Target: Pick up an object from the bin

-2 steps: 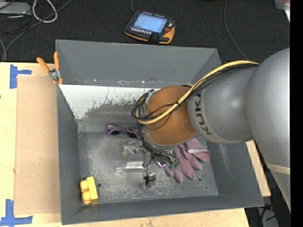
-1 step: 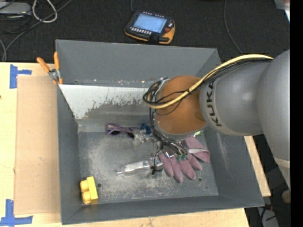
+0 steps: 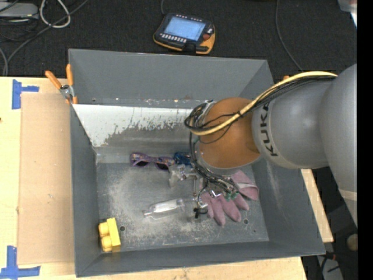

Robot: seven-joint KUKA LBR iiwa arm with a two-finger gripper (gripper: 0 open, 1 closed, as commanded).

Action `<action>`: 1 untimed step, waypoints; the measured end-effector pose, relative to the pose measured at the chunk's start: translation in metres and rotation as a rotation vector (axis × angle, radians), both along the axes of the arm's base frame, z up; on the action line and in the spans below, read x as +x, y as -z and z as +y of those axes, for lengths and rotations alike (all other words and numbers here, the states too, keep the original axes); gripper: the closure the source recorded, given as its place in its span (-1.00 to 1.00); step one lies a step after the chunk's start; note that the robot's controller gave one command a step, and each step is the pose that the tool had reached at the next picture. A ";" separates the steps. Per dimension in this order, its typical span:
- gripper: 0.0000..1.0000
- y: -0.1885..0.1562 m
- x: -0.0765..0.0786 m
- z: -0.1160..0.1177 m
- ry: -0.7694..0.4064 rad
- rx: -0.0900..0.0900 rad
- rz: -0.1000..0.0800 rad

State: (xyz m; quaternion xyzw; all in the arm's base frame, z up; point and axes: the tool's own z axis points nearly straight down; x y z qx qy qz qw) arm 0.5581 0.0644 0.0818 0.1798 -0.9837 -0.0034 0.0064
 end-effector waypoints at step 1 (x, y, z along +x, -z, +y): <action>-1.00 -0.001 0.023 -0.056 0.011 0.001 -0.009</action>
Offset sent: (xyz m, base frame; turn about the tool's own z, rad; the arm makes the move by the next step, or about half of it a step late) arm -0.0428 -0.0977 -0.0118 -0.1206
